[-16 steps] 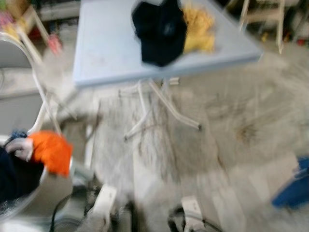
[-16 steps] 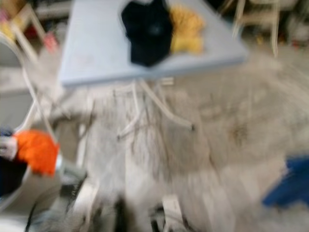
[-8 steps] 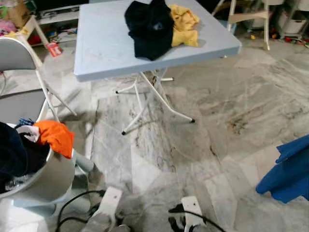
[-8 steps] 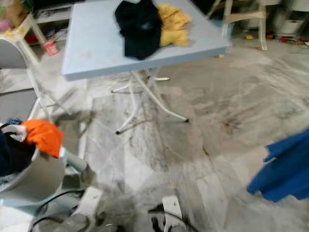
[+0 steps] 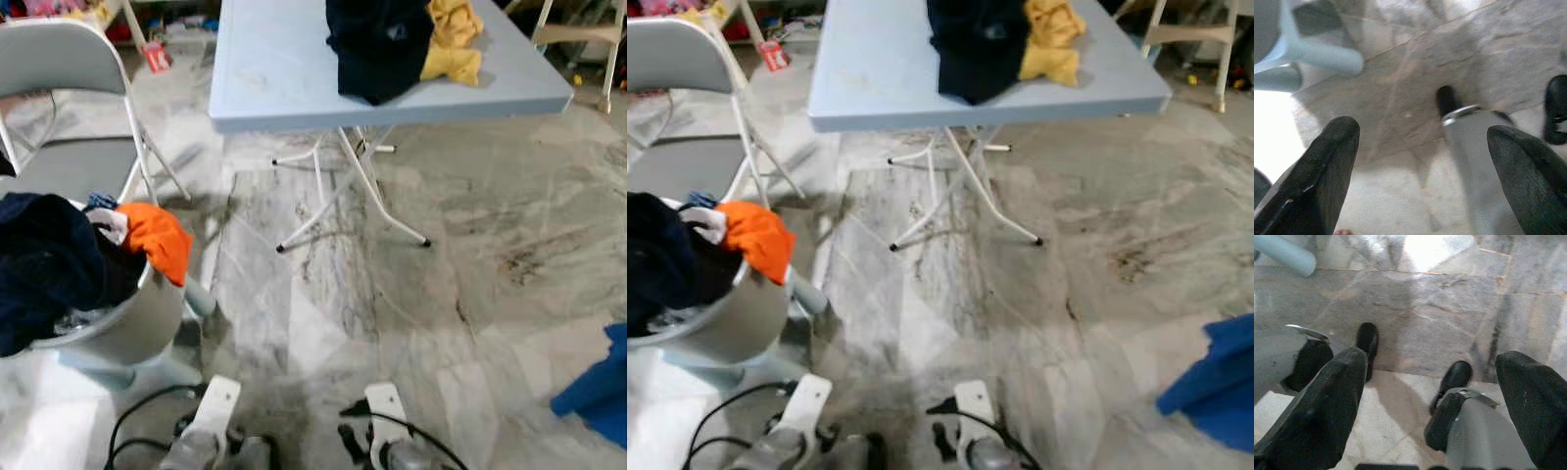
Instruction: Hang hanger
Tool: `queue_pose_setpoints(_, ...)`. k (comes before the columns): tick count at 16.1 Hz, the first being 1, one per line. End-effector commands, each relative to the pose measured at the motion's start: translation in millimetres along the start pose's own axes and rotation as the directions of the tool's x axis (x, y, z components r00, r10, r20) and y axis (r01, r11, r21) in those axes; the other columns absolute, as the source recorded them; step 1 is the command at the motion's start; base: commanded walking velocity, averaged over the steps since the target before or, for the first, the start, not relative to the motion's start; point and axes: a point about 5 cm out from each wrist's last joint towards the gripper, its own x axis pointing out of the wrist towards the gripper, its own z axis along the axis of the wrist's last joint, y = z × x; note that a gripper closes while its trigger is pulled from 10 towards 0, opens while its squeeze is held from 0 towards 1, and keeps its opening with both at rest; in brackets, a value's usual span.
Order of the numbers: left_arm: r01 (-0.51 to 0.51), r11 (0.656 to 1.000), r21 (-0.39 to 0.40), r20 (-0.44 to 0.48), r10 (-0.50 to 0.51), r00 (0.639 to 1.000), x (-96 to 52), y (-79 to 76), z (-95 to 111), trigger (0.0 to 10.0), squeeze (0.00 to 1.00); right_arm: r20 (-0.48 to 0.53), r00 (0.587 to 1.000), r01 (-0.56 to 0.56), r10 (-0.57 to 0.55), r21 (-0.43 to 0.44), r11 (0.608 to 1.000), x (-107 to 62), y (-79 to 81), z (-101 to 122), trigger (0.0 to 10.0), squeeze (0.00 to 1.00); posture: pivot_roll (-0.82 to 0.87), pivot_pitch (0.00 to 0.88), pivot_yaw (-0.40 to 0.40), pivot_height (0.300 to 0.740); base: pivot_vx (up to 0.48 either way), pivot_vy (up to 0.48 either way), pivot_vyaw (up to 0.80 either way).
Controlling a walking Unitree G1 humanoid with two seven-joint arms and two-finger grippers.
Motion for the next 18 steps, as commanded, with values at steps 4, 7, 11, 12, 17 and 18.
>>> queue_pose_setpoints(4, 0.003, 1.0, 0.009, -0.009, -0.003, 1.0, -0.1, -3.2, -1.4, 10.0, 0.0, -0.019, 1.0, 0.0, 0.0, 0.009, 1.0, -1.4, -0.3, -7.3, 10.0, 0.0, -0.07, 0.162, 0.025, 0.74, 0.0, 0.328, 0.51)
queue_pose_setpoints(7, 0.003, 1.0, 0.015, -0.01, -0.003, 1.0, -0.1, -3.3, -1.8, 10.0, 0.0, -0.021, 1.0, -0.002, 0.002, 0.006, 1.0, -1.7, 0.1, -8.5, 10.0, 0.0, -0.07, 0.159, 0.025, 0.74, 0.0, 0.33, 0.46)
queue_pose_setpoints(11, 0.002, 1.0, 0.02, -0.012, -0.002, 1.0, -0.2, -3.4, -2.3, 10.0, 0.0, -0.022, 1.0, -0.005, 0.005, 0.003, 1.0, -1.8, 0.7, -9.1, 10.0, 0.0, -0.08, 0.157, 0.026, 0.74, 0.0, 0.33, 0.45)
queue_pose_setpoints(12, 0.001, 1.0, 0.025, -0.013, -0.001, 1.0, -0.2, -3.3, -2.5, 10.0, 0.0, -0.022, 1.0, -0.007, 0.007, 0.001, 1.0, -1.8, 0.9, -9.4, 10.0, 0.0, -0.07, 0.155, 0.025, 0.74, 0.0, 0.334, 0.0)
queue_pose_setpoints(17, 0.004, 1.0, 0.026, -0.015, -0.004, 1.0, -0.3, -3.6, -3.2, 10.0, 0.0, -0.024, 1.0, -0.007, 0.007, 0.0, 1.0, -2.1, 1.5, -10.7, 10.0, 0.0, -0.07, 0.161, 0.023, 0.74, 0.0, 0.268, 0.0)
queue_pose_setpoints(18, 0.023, 0.999, 0.029, -0.008, -0.023, 1.0, -0.3, -4.7, -2.4, 10.0, 0.0, -0.024, 1.0, -0.007, 0.007, 0.001, 1.0, -2.2, 1.4, -10.8, 10.0, 0.0, -0.07, 0.163, 0.022, 0.74, 0.0, 0.0, 0.0)
